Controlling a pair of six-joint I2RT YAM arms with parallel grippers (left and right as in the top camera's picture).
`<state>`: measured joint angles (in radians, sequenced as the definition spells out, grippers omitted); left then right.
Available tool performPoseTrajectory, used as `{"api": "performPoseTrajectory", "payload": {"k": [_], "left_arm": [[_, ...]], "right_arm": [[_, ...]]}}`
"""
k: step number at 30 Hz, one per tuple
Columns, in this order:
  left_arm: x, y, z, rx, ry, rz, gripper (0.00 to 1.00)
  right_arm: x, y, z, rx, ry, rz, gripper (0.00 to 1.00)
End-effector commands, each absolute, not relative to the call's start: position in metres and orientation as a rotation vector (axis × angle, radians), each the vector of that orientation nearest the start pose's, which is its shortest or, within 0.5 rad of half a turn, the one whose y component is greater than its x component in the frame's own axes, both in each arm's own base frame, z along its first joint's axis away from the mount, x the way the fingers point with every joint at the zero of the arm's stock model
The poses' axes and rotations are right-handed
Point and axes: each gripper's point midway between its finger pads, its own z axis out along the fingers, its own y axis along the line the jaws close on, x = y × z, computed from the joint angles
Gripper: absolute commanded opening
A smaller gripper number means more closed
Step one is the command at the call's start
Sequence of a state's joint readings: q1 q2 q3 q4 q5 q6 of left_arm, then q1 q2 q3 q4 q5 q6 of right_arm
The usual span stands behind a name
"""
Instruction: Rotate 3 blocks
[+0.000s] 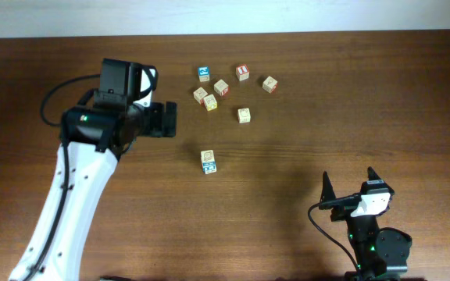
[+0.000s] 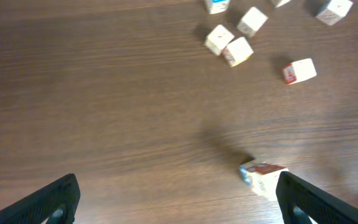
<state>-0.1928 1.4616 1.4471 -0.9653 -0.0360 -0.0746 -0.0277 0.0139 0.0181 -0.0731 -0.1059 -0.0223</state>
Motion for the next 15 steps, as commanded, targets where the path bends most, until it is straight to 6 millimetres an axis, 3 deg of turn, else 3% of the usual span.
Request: {"api": "performPoseTrajectory", "payload": {"k": [1, 5, 10, 12, 15], "left_arm": [[0.345, -0.039, 0.265, 0.112, 2.424, 0.077, 0.99], [0.324, -0.036, 0.277, 0.174, 2.201, 0.002, 0.99], [0.292, -0.027, 0.266, 0.2, 1.806, -0.02, 0.99], [0.272, -0.035, 0.256, 0.312, 1.652, 0.013, 0.99], [0.257, -0.027, 0.223, 0.315, 1.627, 0.059, 0.99]], "right_arm": [[0.246, 0.008, 0.158, -0.052, 1.637, 0.043, 0.98], [0.246, 0.008, 0.158, -0.052, 1.637, 0.043, 0.98], [0.246, 0.008, 0.158, -0.052, 1.637, 0.043, 0.98], [0.246, 0.008, 0.158, -0.052, 1.637, 0.043, 0.98], [0.246, 0.008, 0.158, -0.052, 1.637, 0.043, 0.98]]}}
